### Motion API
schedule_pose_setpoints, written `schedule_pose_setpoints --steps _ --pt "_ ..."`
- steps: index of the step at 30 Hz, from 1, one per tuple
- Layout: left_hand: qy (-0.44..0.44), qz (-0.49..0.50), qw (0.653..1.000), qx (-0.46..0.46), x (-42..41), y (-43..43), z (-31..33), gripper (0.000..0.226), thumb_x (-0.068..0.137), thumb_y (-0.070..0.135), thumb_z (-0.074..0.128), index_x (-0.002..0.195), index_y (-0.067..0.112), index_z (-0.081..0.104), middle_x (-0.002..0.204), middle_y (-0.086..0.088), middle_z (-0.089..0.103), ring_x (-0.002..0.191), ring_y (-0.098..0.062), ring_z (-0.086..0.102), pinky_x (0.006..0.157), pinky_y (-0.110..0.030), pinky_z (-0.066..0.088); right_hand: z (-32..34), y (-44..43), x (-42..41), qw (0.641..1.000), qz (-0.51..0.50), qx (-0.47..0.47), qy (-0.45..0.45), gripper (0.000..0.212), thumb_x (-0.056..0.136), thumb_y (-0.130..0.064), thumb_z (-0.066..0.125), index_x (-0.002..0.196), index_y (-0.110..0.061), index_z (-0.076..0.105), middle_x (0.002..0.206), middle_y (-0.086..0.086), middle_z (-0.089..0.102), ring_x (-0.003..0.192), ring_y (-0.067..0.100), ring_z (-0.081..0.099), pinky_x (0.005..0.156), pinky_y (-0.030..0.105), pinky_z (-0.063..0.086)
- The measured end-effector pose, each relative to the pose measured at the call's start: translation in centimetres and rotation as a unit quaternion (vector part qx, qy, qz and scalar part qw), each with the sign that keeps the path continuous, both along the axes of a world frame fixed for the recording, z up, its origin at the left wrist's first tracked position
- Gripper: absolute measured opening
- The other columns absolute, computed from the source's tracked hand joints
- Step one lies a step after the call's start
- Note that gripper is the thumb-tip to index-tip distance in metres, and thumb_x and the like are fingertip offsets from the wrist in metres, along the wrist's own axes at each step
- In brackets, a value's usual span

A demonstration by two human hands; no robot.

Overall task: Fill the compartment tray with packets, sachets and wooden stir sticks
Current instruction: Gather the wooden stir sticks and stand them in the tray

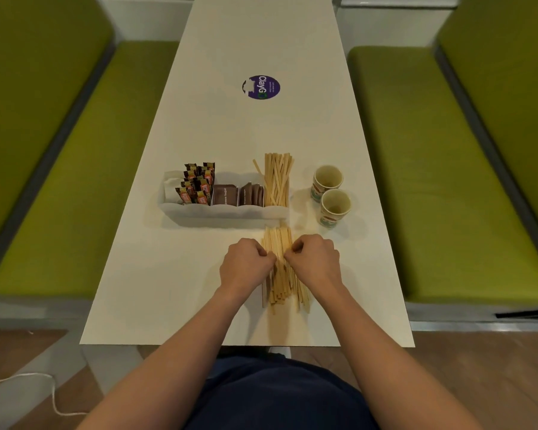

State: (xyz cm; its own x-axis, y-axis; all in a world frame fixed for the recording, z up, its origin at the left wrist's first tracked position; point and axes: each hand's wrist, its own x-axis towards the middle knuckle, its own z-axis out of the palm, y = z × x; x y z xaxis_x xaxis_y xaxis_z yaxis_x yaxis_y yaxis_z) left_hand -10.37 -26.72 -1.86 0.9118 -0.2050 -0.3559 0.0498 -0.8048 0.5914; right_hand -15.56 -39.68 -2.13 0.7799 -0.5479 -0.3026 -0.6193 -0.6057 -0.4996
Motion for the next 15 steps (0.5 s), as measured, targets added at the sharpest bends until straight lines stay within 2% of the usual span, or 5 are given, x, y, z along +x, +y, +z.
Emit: schedule_pose_setpoints --steps 3,7,10,15 --pt "0.014 0.018 0.999 -0.027 0.3 0.3 -0.2 0.018 0.079 0.024 0.068 0.065 0.013 0.072 0.066 -0.002 0.069 0.068 -0.017 0.066 0.066 -0.034 0.057 -0.2 0.0 0.2 1.000 -0.021 0.015 -0.007 0.016 0.083 -0.032 0.068 0.089 -0.021 0.077 0.086 0.001 0.072 0.084 0.025 0.067 0.068 0.031 0.049" --pt "0.028 0.034 0.998 -0.055 0.6 0.7 -0.2 0.018 0.082 0.020 0.070 0.067 0.012 0.076 0.067 -0.004 0.072 0.069 -0.016 0.067 0.066 -0.030 0.054 0.0 0.2 0.6 1.000 -0.022 0.004 0.003 0.020 0.079 -0.039 0.071 0.074 -0.020 0.071 0.076 0.000 0.068 0.075 0.025 0.064 0.064 0.031 0.047" --pt "0.035 0.042 0.996 -0.073 0.8 0.8 -0.2 0.014 0.084 0.020 0.073 0.074 0.014 0.080 0.073 -0.002 0.074 0.074 -0.013 0.067 0.063 -0.025 0.050 0.3 0.2 0.9 1.000 -0.016 -0.003 0.008 0.021 0.080 -0.037 0.074 0.073 -0.018 0.071 0.075 0.000 0.067 0.074 0.025 0.064 0.065 0.033 0.050" --pt "0.046 0.052 0.993 -0.093 1.1 1.1 -0.3 0.010 0.083 0.021 0.073 0.081 0.016 0.081 0.076 0.003 0.074 0.078 -0.013 0.068 0.072 -0.034 0.060 0.3 -0.3 0.9 0.999 -0.039 0.029 -0.002 0.017 0.079 -0.034 0.074 0.071 -0.020 0.073 0.072 -0.001 0.068 0.072 0.022 0.065 0.060 0.029 0.044"
